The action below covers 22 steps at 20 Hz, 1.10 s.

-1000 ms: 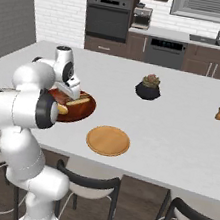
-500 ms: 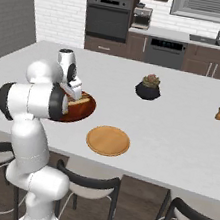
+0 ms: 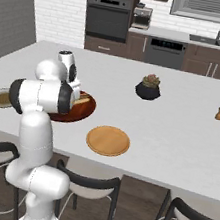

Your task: Place one bun and one sausage from the bowl on each plate.

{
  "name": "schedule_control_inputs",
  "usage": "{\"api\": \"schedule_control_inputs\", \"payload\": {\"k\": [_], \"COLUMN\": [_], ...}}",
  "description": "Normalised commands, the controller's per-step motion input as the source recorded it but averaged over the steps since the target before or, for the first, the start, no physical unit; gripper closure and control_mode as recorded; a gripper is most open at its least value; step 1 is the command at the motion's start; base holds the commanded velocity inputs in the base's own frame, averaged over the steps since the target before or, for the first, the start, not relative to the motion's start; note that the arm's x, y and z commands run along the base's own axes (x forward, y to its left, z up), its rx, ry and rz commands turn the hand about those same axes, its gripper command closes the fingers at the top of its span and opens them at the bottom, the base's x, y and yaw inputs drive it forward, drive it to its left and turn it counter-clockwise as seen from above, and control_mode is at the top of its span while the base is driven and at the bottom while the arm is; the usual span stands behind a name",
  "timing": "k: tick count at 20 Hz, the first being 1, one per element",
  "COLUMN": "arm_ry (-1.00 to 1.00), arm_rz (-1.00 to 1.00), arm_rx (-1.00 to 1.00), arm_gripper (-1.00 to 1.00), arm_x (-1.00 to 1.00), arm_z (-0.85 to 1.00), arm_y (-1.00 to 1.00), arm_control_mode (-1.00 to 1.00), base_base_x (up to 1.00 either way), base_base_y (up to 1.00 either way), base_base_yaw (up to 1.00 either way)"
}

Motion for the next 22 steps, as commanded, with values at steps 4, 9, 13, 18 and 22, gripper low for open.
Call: {"api": "schedule_control_inputs", "payload": {"k": [4, 9, 13, 18, 22], "arm_ry": [0.00, 0.00, 0.00, -0.05, -0.06], "arm_rz": [-0.07, -0.04, -0.01, 0.00, 0.00], "arm_rx": [0.00, 0.00, 0.00, 0.00, 0.00], "arm_gripper": [-1.00, -1.00, -1.00, -1.00, -1.00], "arm_x": [0.39, 0.34, 0.26, 0.26, 0.27], "arm_z": [-0.18, -0.22, -0.25, -0.18, -0.20], "arm_y": [0.00, 0.00, 0.02, 0.15, 0.10], "arm_control_mode": [-1.00, -1.00, -1.00, -1.00, -1.00], "base_base_x": [0.00, 0.00, 0.00, 0.00, 0.00], "base_base_y": [0.00, 0.00, 0.00, 0.00, 0.00], "base_base_yaw": [0.00, 0.00, 0.00, 0.00, 0.00]}}
